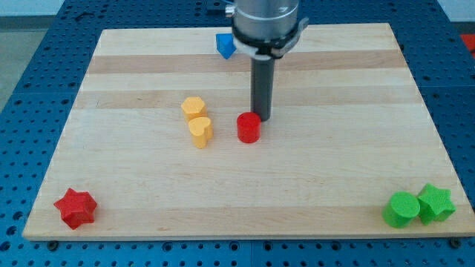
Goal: Slide the red circle to the bottom left
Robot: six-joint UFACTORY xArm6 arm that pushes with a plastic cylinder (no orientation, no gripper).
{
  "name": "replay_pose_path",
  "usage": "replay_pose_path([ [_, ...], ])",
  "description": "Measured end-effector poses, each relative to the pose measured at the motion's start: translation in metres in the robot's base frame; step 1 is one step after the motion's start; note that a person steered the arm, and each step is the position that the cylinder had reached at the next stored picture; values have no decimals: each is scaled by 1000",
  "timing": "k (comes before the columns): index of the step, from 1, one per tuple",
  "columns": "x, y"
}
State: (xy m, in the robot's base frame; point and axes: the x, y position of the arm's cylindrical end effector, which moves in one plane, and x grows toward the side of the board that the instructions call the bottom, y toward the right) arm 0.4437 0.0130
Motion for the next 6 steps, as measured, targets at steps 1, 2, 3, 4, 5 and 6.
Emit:
replay_pose_path([
  [1, 46, -9],
  [2, 92, -22],
  [3, 123, -32],
  [4, 123, 2],
  [5, 100, 36],
  [6, 61, 23],
])
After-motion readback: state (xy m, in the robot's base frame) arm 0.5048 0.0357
